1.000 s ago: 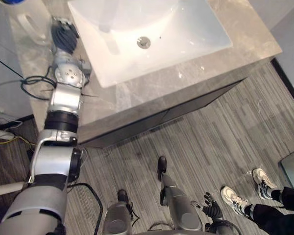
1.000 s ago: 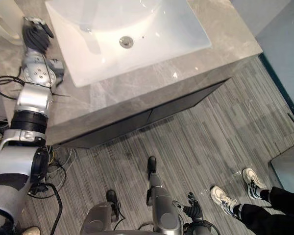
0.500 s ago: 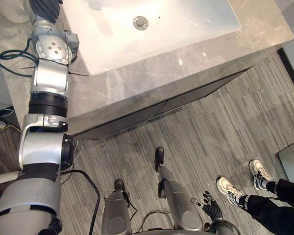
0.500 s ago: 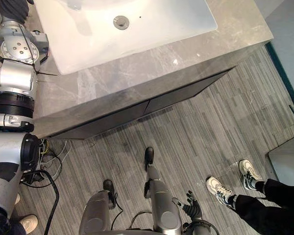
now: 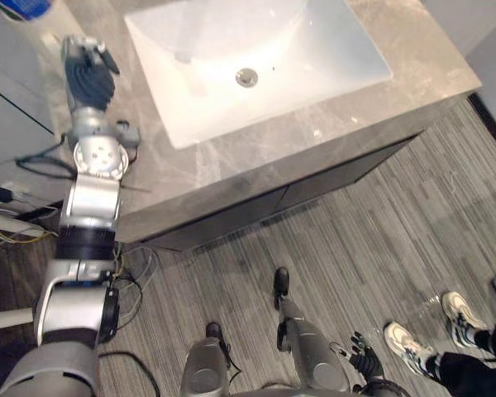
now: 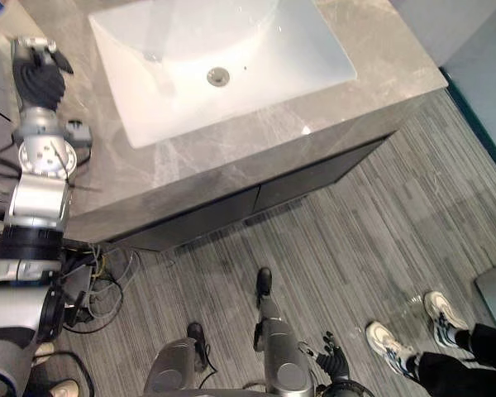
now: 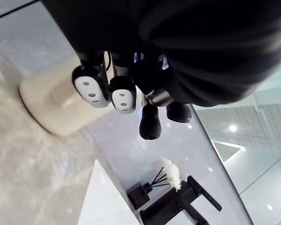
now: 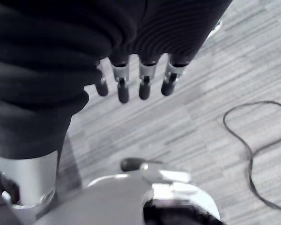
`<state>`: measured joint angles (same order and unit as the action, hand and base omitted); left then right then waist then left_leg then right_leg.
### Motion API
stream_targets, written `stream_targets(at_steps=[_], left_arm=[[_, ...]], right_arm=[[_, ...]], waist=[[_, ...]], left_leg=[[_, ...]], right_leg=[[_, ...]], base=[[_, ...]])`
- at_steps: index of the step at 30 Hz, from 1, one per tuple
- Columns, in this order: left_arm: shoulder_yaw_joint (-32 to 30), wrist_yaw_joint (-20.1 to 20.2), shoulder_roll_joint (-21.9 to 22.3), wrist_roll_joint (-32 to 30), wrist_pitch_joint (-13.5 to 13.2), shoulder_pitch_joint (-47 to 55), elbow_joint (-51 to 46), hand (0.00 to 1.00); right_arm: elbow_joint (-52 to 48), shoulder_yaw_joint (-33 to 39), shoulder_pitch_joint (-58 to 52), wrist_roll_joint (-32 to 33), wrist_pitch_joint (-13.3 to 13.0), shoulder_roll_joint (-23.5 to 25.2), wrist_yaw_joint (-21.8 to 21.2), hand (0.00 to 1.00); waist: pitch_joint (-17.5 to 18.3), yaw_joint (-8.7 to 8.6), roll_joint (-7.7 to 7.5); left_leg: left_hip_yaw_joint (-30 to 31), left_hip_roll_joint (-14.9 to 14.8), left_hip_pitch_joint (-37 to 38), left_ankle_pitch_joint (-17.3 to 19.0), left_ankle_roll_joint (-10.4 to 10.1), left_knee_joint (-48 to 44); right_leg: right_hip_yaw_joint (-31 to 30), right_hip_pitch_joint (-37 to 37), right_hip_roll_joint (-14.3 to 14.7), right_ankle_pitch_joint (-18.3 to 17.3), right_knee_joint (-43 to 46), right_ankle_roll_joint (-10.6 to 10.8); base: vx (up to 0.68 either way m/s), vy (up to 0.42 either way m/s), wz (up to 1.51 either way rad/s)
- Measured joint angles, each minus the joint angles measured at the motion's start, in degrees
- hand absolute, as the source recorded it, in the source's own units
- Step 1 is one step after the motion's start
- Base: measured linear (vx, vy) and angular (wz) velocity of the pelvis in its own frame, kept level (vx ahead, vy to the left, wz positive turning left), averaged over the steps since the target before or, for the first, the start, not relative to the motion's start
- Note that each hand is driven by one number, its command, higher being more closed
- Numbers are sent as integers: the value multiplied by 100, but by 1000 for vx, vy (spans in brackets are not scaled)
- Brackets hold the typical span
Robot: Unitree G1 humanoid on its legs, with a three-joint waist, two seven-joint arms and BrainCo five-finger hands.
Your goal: Organize washtable
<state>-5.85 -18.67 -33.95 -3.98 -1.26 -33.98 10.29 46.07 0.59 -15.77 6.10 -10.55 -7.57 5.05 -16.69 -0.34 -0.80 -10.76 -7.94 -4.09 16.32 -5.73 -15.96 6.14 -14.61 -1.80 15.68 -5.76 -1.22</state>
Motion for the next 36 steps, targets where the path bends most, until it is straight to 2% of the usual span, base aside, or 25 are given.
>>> stream_targets(at_steps=[3, 7, 8, 10, 12, 15, 16, 17, 18, 19, 20, 23, 24, 26, 27, 28, 29, 31, 34, 36], left_arm=[[-370, 347, 0, 272, -271, 1118, -715, 100], [-767, 639, 0, 805, -539, 2152, -1374, 100], [-912, 728, 0, 916, -631, 2488, -1584, 100], [-1125, 754, 12, 1020, -690, 2840, -1730, 100], [-1339, 752, 59, 1019, -692, 3037, -1739, 100], [-1891, 711, 353, 1009, -700, 3364, -1747, 100], [-2192, 613, 668, 986, -708, 3494, -1748, 100], [-2315, 541, 847, 957, -707, 3565, -1748, 100], [-2556, 425, 1269, 920, -706, 3747, -1748, 100], [-2657, 354, 1478, 841, -695, 3847, -1747, 100], [-2845, 239, 1971, 763, -678, 4135, -1748, 100], [-2883, 171, 2512, 762, -673, 4625, -1582, 100], [-2942, 163, 2790, 706, -677, 4902, -1106, 100], [-3225, 122, 3157, 680, -625, 5153, -305, 100], [-3286, 108, 3228, 682, -605, 5199, 30, 100], [-3385, 130, 3331, 679, -521, 5287, 960, 0], [-3450, 132, 3358, 682, -492, 5293, 1423, 0], [-3665, 132, 3392, 687, -290, 5255, 3091, 0], [-3653, 296, 3418, 679, -134, 5246, 4209, 0], [-3931, 485, 3482, 645, -37, 5233, 4741, 0]], right_arm=[[323, 237, -12, -140, 146, 21, -26, 0], [520, 317, -44, -237, 242, 31, -47, 0], [636, 355, -55, -251, 264, 31, -78, 0], [721, 444, -87, -284, 337, 31, -136, 0], [747, 453, -96, -333, 349, 29, -153, 0], [877, 461, -94, -402, 349, 27, -161, 0], [936, 495, -97, -403, 362, 25, -160, 0], [936, 518, -96, -403, 364, 25, -160, 0], [951, 523, -97, -404, 373, 24, -160, 0], [960, 524, -91, -406, 372, 21, -159, 0], [1009, 526, -73, -412, 371, -7, -157, 0], [1102, 532, -62, -441, 373, 11, -151, 0], [1104, 546, -71, -468, 374, 24, -144, 0], [1102, 566, -83, -474, 375, 46, -137, 0], [1103, 566, -97, -473, 377, 56, -136, 0], [1104, 578, -112, -474, 404, 89, -130, 0], [1109, 612, -114, -474, 422, 96, -134, 0], [1212, 660, -96, -473, 437, 106, -137, 0], [1370, 691, -38, -464, 434, 119, -122, 0], [1449, 818, 11, -453, 438, 158, -128, 0]], waist=[[407, 143, 157], [751, 154, 222], [900, 210, 224], [1014, 311, 252], [1081, 316, 274], [1259, 384, 289], [1299, 436, 293], [1300, 437, 300], [1316, 438, 316], [1314, 439, 321], [1322, 435, 320], [1357, 440, 283], [1363, 441, 312], [1414, 430, 276], [1420, 434, 261], [1434, 432, 230], [1436, 434, 225], [1422, 410, 229], [1421, 413, 194], [1419, 394, 175]], left_leg=[[50, -5, 362, -34, -10, 283], [212, -4, 649, -70, 3, 449], [211, 10, 690, -83, 26, 516], [240, 16, 817, -91, 36, 573], [304, 16, 897, -93, 37, 598], [401, 39, 905, -111, 63, 613], [434, 60, 917, -119, 73, 620], [451, 69, 950, -128, 86, 631], [458, 78, 1061, -136, 98, 685], [462, 81, 1120, -140, 103, 705], [472, 91, 1246, -139, 103, 726], [506, 132, 1339, -132, 119, 745], [513, 153, 1388, -114, 155, 753], [508, 162, 1402, -95, 182, 755], [508, 162, 1404, -95, 182, 758], [510, 157, 1414, -96, 181, 771], [513, 154, 1430, -98, 180, 776], [567, 118, 1635, -103, 173, 808], [652, 121, 1772, -103, 170, 850], [611, 162, 1764, -106, 150, 961]], right_leg=[[30, 249, 46, -98, -2, 26], [184, 548, 58, -212, -23, 101], [188, 566, 51, -236, -25, 132], [217, 689, 43, -260, -27, 152], [300, 794, 28, -299, -28, 170], [383, 849, -16, -335, -28, 213], [408, 875, -39, -345, -28, 226], [424, 910, -49, -350, -28, 233], [434, 996, -57, -368, -28, 250], [440, 1056, -61, -377, -27, 259], [450, 1178, -75, -402, -28, 288], [473, 1286, -121, -421, -29, 314], [481, 1332, -142, -444, -30, 339], [482, 1342, -152, -468, -29, 352], [485, 1344, -153, -472, -29, 349], [490, 1348, -149, -492, -29, 324], [494, 1364, -146, -493, -28, 326], [511, 1579, -122, -534, -27, 375], [630, 1745, -145, -562, -29, 391], [608, 1666, -176, -580, -29, 376]], base=[[37, 55, 4], [11, 52, 21], [-6, 36, 4], [25, 59, 8], [29, 71, 19], [36, 63, 18], [39, 56, 10], [52, 69, 11], [54, 58, 7], [50, 59, 7], [41, 54, 5], [9, 47, 8], [-14, 39, 4], [0, 0, 0], [0, 0, 0], [0, 0, 0], [16, -6, 4], [40, 8, 13], [-3, 19, 15], [-37, 19, -6]])
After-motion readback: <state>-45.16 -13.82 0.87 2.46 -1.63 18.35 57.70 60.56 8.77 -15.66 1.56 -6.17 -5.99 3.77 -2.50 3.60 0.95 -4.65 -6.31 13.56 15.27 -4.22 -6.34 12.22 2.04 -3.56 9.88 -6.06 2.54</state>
